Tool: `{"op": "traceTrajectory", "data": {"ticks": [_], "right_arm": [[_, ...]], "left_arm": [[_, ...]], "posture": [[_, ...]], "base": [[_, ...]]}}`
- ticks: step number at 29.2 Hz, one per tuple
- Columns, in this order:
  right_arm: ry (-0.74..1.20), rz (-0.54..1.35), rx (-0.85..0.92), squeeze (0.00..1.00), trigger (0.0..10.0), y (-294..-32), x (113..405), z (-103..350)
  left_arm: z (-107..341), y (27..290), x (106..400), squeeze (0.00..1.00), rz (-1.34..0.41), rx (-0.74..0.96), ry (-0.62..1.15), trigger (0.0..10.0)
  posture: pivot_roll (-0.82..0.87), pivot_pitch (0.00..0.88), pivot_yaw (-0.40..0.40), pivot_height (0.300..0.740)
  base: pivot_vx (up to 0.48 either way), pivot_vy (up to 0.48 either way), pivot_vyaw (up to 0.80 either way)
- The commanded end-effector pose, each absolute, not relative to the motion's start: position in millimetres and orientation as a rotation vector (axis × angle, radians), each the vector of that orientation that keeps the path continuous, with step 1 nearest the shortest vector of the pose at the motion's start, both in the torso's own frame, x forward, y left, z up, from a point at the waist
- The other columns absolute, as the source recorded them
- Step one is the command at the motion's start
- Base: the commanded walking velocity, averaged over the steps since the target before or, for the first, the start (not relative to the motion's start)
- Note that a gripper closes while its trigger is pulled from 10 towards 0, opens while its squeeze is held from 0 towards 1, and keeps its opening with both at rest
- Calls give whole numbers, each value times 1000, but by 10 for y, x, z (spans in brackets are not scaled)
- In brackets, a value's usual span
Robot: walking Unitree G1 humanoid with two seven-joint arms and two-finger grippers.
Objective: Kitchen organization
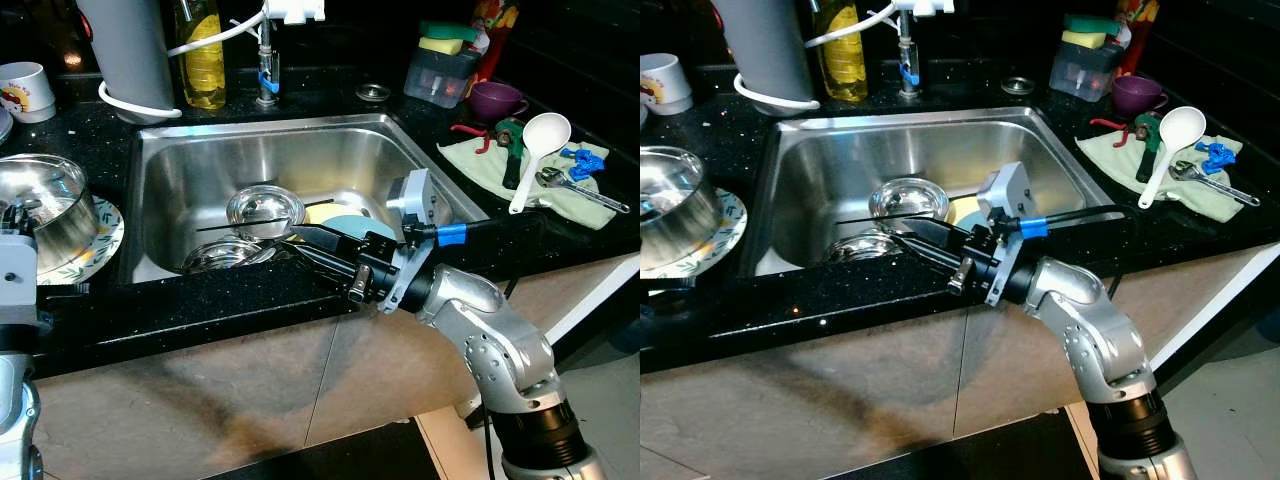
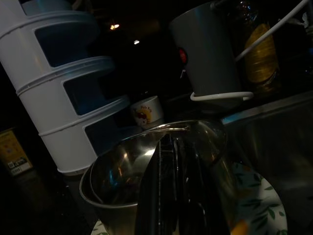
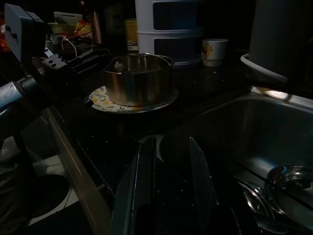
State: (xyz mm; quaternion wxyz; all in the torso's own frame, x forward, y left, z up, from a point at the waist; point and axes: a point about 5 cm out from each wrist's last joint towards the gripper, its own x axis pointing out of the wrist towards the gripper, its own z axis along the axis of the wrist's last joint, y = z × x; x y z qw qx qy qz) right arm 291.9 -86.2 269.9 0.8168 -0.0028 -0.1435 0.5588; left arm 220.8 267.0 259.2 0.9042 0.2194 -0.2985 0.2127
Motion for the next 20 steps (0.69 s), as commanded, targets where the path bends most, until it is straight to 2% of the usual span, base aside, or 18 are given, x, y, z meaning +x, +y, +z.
{"op": "traceTrajectory", "data": {"ticks": [1,17,18,20], "right_arm": [[-325,1183,-11,0,10000,-881,2930,2729],[-333,1179,-10,0,10000,-884,2934,2745],[-334,1179,-10,0,10000,-884,2934,2745],[-334,1179,-9,0,10000,-885,2934,2745]], "left_arm": [[2609,2671,2207,0,428,472,-629,0],[2786,2613,2227,0,422,499,-711,0],[2788,2605,2227,1000,412,507,-710,10000],[2762,2583,2222,1000,384,497,-701,10000]], "posture": [[19,175,-59,740],[20,174,-56,740],[20,174,-56,740],[20,174,-56,740]], "base": [[0,0,0],[0,0,0],[0,0,0],[0,0,0]]}}
